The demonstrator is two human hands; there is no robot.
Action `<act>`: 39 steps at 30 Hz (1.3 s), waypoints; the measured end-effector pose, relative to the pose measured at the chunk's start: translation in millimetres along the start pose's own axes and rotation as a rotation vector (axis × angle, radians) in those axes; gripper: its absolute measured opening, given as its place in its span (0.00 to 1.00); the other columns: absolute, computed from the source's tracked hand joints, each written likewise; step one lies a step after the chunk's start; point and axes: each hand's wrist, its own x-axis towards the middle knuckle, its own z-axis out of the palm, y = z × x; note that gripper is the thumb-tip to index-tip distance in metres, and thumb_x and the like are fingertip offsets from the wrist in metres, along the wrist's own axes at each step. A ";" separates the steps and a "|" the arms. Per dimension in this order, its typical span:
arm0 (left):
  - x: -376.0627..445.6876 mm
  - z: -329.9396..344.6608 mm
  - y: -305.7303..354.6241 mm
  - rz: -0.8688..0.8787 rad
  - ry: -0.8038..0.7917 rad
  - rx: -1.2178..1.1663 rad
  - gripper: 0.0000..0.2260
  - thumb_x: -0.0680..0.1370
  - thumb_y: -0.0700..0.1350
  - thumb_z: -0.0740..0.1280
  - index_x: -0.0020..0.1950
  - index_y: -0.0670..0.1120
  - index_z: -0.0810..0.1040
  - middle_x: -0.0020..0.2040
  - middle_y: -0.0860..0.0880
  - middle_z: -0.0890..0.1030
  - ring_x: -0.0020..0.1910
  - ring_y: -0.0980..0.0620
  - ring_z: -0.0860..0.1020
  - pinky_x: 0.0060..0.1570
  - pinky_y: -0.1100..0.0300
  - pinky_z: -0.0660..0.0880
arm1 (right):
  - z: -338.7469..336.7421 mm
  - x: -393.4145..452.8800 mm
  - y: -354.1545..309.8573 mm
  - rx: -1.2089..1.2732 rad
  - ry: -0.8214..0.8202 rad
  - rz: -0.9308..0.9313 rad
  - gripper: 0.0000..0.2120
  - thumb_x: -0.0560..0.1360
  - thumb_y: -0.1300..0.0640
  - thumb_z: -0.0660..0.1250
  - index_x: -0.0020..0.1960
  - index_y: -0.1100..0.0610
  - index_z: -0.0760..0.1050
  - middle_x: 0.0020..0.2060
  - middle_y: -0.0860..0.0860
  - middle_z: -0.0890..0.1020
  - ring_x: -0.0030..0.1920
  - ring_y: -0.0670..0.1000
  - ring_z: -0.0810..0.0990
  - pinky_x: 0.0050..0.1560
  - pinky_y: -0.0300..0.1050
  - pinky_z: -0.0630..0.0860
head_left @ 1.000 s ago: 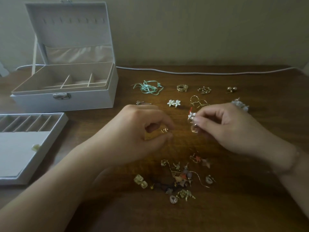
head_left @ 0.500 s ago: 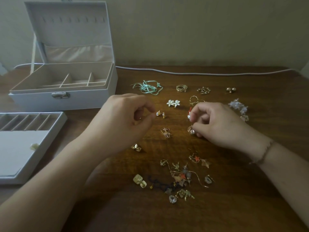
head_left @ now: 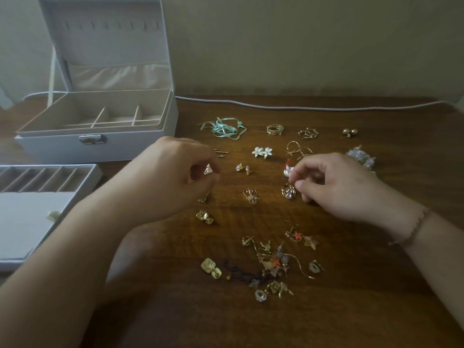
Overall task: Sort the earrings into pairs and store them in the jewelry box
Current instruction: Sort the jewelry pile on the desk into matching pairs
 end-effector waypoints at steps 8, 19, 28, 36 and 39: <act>-5.4 -10.5 -7.4 0.032 -0.385 -0.133 0.12 0.71 0.48 0.77 0.51 0.60 0.82 0.47 0.59 0.80 0.45 0.53 0.79 0.44 0.52 0.77 | -1.2 -29.3 -28.3 -0.021 -0.059 -0.216 0.05 0.72 0.48 0.67 0.47 0.44 0.81 0.34 0.41 0.79 0.38 0.38 0.77 0.36 0.30 0.72; -5.8 -13.5 -14.5 -0.043 -0.512 -0.065 0.11 0.71 0.53 0.76 0.52 0.63 0.81 0.43 0.61 0.78 0.44 0.60 0.76 0.40 0.66 0.73 | 30.8 -43.8 -55.6 -0.223 -0.188 -0.415 0.09 0.74 0.41 0.65 0.53 0.39 0.77 0.48 0.36 0.76 0.52 0.39 0.72 0.50 0.45 0.75; -5.9 -11.5 -11.8 -0.047 -0.550 -0.065 0.08 0.71 0.56 0.75 0.49 0.60 0.83 0.42 0.60 0.78 0.45 0.60 0.76 0.40 0.68 0.71 | 17.8 -43.5 -48.5 -0.165 -0.352 -0.409 0.16 0.69 0.34 0.58 0.53 0.39 0.73 0.43 0.35 0.76 0.50 0.36 0.73 0.44 0.35 0.71; -8.4 -18.4 -6.2 -0.008 -0.524 -0.157 0.03 0.75 0.49 0.71 0.45 0.57 0.84 0.40 0.60 0.80 0.44 0.59 0.78 0.41 0.71 0.71 | -6.6 -40.2 -45.6 0.223 -0.353 -0.294 0.10 0.68 0.40 0.62 0.48 0.40 0.75 0.39 0.40 0.83 0.39 0.44 0.81 0.37 0.38 0.77; -9.1 -19.8 -6.3 -0.035 -0.571 -0.165 0.03 0.76 0.49 0.70 0.46 0.57 0.83 0.41 0.59 0.81 0.43 0.58 0.78 0.41 0.71 0.71 | -13.0 -37.8 -43.3 0.317 -0.375 -0.282 0.10 0.68 0.41 0.63 0.47 0.40 0.77 0.38 0.45 0.84 0.39 0.45 0.82 0.37 0.37 0.77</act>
